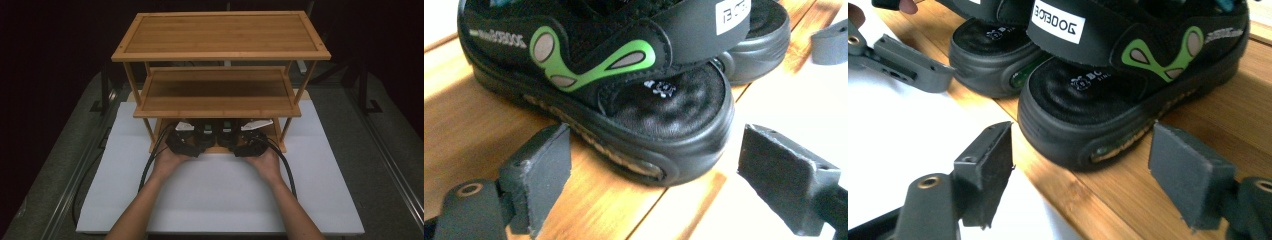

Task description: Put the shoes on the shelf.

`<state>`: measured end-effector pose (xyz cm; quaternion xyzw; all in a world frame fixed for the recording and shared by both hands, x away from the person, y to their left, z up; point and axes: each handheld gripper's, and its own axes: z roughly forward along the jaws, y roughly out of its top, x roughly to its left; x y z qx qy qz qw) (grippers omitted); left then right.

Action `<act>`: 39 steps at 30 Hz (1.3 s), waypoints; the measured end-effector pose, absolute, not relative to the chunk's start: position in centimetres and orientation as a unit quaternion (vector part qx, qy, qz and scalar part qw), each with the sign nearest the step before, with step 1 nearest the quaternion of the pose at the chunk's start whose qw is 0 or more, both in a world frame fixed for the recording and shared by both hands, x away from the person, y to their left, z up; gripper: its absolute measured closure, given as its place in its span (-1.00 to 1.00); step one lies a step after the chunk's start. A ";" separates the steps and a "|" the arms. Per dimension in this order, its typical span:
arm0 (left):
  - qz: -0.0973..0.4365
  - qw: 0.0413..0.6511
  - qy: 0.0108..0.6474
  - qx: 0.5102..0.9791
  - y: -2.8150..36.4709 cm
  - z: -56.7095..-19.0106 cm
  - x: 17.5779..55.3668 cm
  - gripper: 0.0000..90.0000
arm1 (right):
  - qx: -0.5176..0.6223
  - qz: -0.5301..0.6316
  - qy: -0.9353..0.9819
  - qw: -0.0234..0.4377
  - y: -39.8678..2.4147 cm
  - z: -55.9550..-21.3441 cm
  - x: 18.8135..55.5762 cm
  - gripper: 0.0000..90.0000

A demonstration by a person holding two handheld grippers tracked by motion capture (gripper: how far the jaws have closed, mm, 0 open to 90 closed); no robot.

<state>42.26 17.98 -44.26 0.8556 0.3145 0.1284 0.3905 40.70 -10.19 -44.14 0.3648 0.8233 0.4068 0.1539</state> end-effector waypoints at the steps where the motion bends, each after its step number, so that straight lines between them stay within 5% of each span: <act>1: 0.122 0.387 0.316 0.857 18.2 -44.2 42.2 -0.80 | 0.364 0.416 0.820 0.147 -10.4 -44.1 40.5 -0.51; 12: 0.115 0.386 0.317 0.859 19.1 -43.7 40.3 -1.00 | 0.381 0.419 0.814 0.127 -11.8 -43.8 38.9 -0.73; 25: 0.125 0.378 0.308 0.864 21.5 -42.4 36.9 -1.00 | 0.388 0.409 0.816 0.125 -14.6 -43.1 35.9 -0.93; 39: 0.141 0.390 0.311 0.855 24.7 -41.5 33.2 -1.00 | 0.399 0.420 0.803 0.142 -18.0 -42.9 32.4 -0.93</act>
